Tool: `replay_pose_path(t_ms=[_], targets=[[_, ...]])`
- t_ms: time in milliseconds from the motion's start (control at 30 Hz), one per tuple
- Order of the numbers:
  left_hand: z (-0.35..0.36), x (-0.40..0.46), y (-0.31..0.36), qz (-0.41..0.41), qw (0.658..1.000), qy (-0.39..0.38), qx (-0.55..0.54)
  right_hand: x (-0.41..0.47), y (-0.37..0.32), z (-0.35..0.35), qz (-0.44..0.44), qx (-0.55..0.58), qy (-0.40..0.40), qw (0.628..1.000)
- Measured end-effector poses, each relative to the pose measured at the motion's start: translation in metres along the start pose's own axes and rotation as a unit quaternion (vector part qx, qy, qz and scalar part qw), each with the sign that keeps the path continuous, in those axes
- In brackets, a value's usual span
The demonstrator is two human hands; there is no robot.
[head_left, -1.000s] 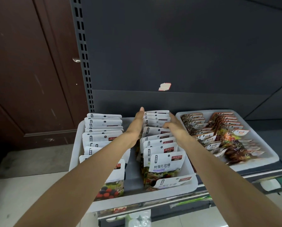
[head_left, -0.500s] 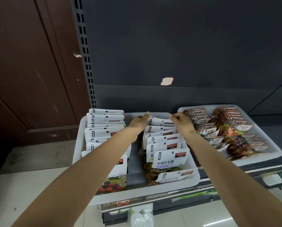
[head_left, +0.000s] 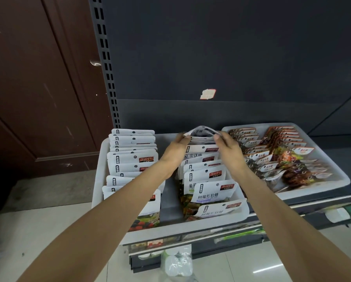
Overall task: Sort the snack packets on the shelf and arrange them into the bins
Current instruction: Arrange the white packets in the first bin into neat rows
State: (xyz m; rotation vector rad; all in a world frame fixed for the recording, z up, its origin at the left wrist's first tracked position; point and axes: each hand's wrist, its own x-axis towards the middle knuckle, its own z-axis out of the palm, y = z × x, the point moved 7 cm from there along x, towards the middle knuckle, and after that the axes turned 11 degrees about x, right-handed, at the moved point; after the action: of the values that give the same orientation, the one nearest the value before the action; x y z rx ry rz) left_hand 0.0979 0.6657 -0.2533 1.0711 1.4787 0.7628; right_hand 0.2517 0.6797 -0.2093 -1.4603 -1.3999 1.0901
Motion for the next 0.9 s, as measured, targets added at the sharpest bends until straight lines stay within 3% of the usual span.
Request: replay_pose_path(t_ms=[133,267,400,567,800,900], targets=[[0.006,-0.003,-0.007,-0.058,0.998,-0.024,0.011,-0.005,0.016,0.000,0.058,-0.042,-0.019,0.997],[-0.004,0.004,-0.001,-0.079,0.997,0.024,0.000,0.001,0.009,0.001,0.086,-0.010,-0.022,0.996],[0.005,0.006,0.000,-0.107,0.994,0.006,-0.025,0.005,0.013,0.007,0.119,-0.026,-0.055,0.991],[0.011,0.005,0.012,-0.077,0.997,-0.027,0.006,0.012,0.013,0.010,0.146,0.043,-0.032,0.988],[-0.007,-0.001,0.000,-0.060,0.997,0.055,0.001,-0.002,0.009,-0.005,0.128,-0.021,-0.038,0.991],[0.008,-0.011,-0.007,-0.064,0.998,0.011,0.007,-0.016,0.017,-0.005,0.146,-0.005,-0.062,0.987]])
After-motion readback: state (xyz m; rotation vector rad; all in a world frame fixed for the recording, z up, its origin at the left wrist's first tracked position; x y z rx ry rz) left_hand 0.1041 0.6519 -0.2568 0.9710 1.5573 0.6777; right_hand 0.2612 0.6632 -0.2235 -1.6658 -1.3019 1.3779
